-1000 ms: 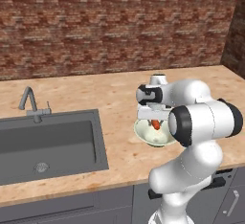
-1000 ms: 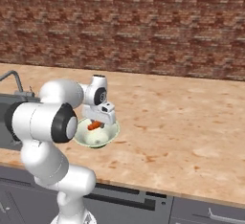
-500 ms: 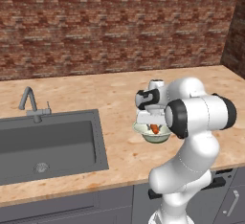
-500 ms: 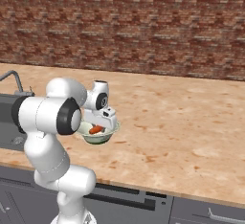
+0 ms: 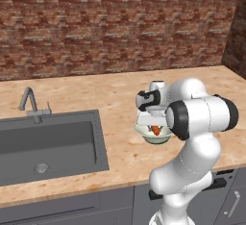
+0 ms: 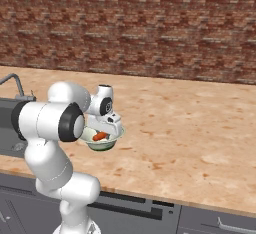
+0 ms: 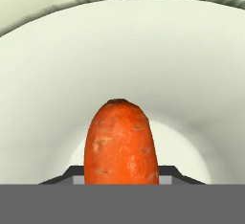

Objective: Pick the lemons from the cabinet and place them in one bowl. Pick the carrot from the sink and place it in the other bowl.

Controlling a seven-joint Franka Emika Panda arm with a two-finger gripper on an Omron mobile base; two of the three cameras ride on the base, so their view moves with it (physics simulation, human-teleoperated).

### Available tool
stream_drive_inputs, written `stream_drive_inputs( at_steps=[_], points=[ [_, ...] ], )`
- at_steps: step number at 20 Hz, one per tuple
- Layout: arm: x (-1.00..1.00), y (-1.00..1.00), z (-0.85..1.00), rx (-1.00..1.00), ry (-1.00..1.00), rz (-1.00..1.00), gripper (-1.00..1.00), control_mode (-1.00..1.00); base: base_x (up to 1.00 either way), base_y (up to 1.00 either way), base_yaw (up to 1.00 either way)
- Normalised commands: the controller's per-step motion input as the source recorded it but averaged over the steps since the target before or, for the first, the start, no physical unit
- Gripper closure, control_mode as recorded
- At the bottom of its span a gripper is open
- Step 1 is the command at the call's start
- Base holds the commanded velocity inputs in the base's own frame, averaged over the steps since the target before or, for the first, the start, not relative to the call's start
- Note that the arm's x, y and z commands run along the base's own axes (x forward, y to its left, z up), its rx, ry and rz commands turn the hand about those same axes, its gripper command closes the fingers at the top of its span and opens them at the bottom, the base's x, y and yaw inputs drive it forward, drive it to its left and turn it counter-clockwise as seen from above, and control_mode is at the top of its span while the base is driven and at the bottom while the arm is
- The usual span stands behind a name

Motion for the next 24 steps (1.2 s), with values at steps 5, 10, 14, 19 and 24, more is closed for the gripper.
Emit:
stream_drive_inputs(
  at_steps=[5, 10, 14, 19, 24],
  points=[
    [0.0, 0.0, 0.0, 0.0, 0.0, 0.0, 1.0, -1.0, 0.0, 0.0, 0.0],
    [0.0, 0.0, 0.0, 0.0, 0.0, 0.0, -1.0, -1.0, 0.0, 0.0, 0.0],
    [0.0, 0.0, 0.0, 0.0, 0.0, 0.0, -1.0, -1.0, 0.0, 0.0, 0.0],
    [0.0, 0.0, 0.03, -0.01, -0.01, 0.02, -1.0, -1.0, 0.0, 0.0, 0.0],
    [-0.07, 0.0, 0.6, -0.04, -0.01, 0.03, -1.0, -1.0, 0.0, 0.0, 0.0]
  ],
)
